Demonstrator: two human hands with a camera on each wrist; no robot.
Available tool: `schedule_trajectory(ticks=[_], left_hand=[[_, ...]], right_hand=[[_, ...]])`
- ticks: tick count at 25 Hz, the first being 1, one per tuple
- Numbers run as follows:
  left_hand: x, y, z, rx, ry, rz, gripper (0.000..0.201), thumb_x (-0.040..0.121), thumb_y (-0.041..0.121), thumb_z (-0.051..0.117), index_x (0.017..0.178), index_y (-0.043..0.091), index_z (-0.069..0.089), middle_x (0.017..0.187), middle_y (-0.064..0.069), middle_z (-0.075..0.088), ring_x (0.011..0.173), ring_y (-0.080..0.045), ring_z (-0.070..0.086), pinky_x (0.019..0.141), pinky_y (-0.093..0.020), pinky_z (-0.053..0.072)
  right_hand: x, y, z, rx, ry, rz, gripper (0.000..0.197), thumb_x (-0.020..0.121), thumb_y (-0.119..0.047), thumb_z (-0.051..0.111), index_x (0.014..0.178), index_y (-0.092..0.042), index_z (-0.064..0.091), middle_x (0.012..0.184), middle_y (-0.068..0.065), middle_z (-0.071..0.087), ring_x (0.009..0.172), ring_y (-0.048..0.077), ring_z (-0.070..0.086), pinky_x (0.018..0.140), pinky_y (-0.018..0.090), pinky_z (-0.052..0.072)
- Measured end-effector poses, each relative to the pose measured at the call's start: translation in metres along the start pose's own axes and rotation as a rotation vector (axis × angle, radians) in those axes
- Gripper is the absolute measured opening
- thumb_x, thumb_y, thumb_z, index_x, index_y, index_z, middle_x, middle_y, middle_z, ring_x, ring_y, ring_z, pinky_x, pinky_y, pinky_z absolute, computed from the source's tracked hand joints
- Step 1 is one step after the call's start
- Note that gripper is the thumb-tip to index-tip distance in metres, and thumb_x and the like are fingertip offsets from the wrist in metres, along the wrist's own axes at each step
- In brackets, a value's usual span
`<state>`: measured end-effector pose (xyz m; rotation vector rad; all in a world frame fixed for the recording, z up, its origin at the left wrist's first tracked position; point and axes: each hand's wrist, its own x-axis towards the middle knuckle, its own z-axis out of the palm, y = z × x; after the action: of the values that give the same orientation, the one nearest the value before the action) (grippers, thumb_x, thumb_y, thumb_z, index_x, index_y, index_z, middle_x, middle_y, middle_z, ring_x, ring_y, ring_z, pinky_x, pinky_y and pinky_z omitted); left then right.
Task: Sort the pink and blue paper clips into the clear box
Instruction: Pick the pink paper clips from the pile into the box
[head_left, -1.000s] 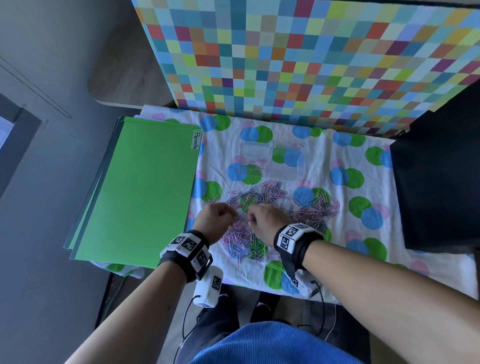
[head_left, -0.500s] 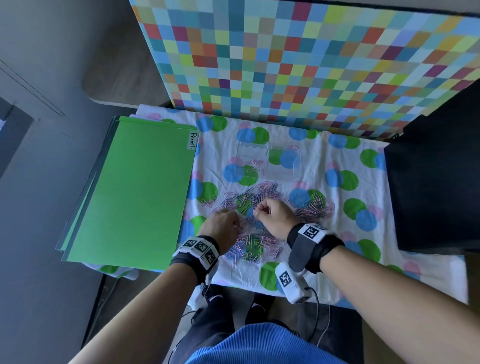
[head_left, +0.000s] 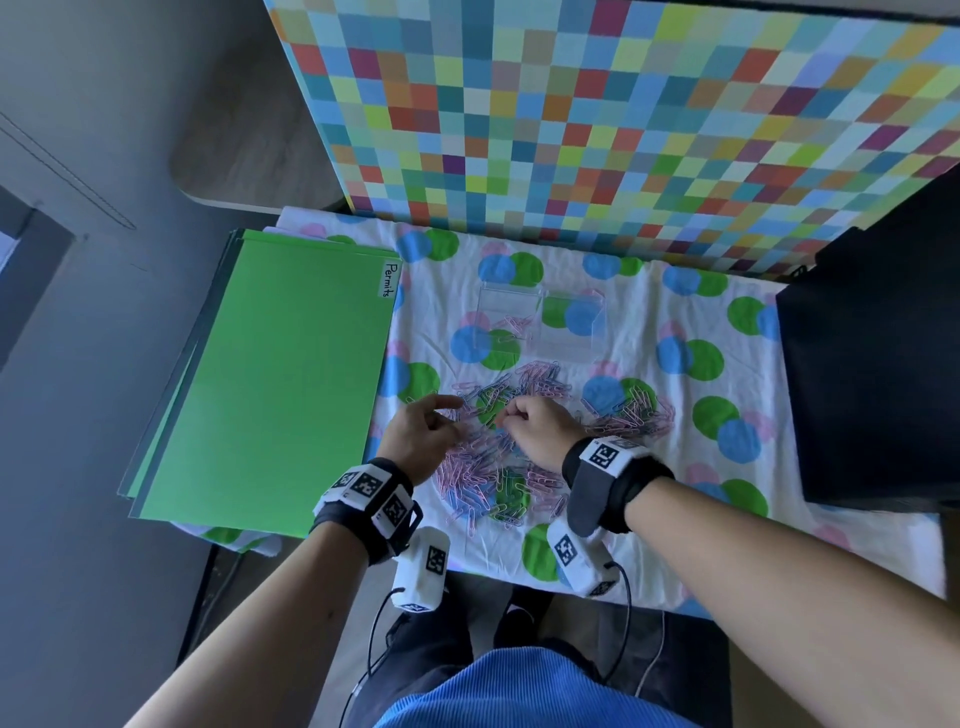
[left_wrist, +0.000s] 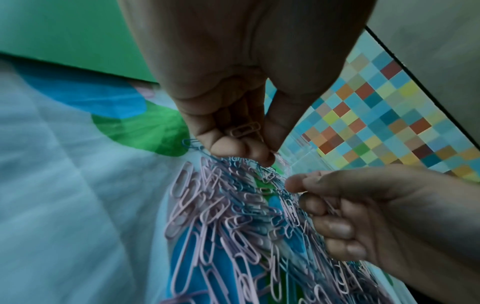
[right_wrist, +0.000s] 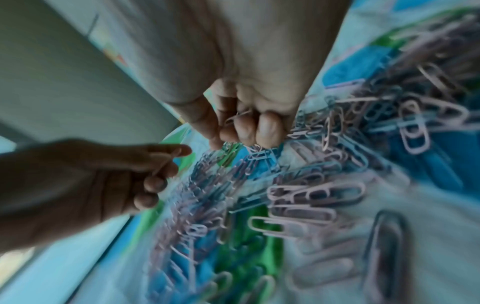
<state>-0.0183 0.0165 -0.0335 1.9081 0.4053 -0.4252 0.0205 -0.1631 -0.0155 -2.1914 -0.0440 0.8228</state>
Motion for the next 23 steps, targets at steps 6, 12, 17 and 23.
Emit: schedule_trajectory(ticks=[6,12,17,23], left_hand=[[-0.004,0.005,0.000,-0.147,-0.060,-0.036,0.020,0.086,0.004,0.064,0.106,0.004,0.061,0.077,-0.012,0.070,0.061,-0.013,0.067,0.058,-0.028,0.055],[-0.006,0.010,0.002,-0.395,-0.065,-0.138,0.017,0.088,-0.010,0.046,0.091,0.002,0.057,0.070,-0.010,0.063,0.053,-0.015,0.061,0.051,-0.026,0.050],[-0.003,0.014,0.012,-0.634,-0.017,-0.255,0.017,0.088,0.007,0.040,0.074,0.010,0.049,0.058,-0.003,0.046,0.049,-0.017,0.041,0.047,-0.025,0.032],[-0.002,0.021,0.031,-0.886,-0.030,-0.398,0.028,0.097,0.022,0.036,0.076,0.011,0.050,0.058,-0.002,0.045,0.046,-0.015,0.044,0.045,-0.025,0.035]], right_hand=[[-0.004,0.006,0.006,-0.549,-0.031,-0.235,0.016,0.089,-0.013,0.056,0.102,-0.021,0.059,0.101,-0.002,0.055,0.072,0.013,0.051,0.050,0.020,0.030],[-0.003,0.010,0.008,-0.601,-0.015,-0.233,0.007,0.092,-0.019,0.055,0.087,-0.016,0.051,0.090,-0.001,0.049,0.075,0.019,0.052,0.063,0.031,0.043],[-0.005,0.008,0.000,-0.361,0.021,-0.163,0.012,0.096,-0.016,0.045,0.091,-0.012,0.056,0.094,0.001,0.055,0.082,0.019,0.055,0.068,0.028,0.046],[-0.016,-0.016,-0.015,-0.108,0.023,-0.211,0.013,0.095,-0.019,0.050,0.091,-0.012,0.061,0.077,-0.007,0.058,0.070,0.009,0.053,0.060,0.018,0.037]])
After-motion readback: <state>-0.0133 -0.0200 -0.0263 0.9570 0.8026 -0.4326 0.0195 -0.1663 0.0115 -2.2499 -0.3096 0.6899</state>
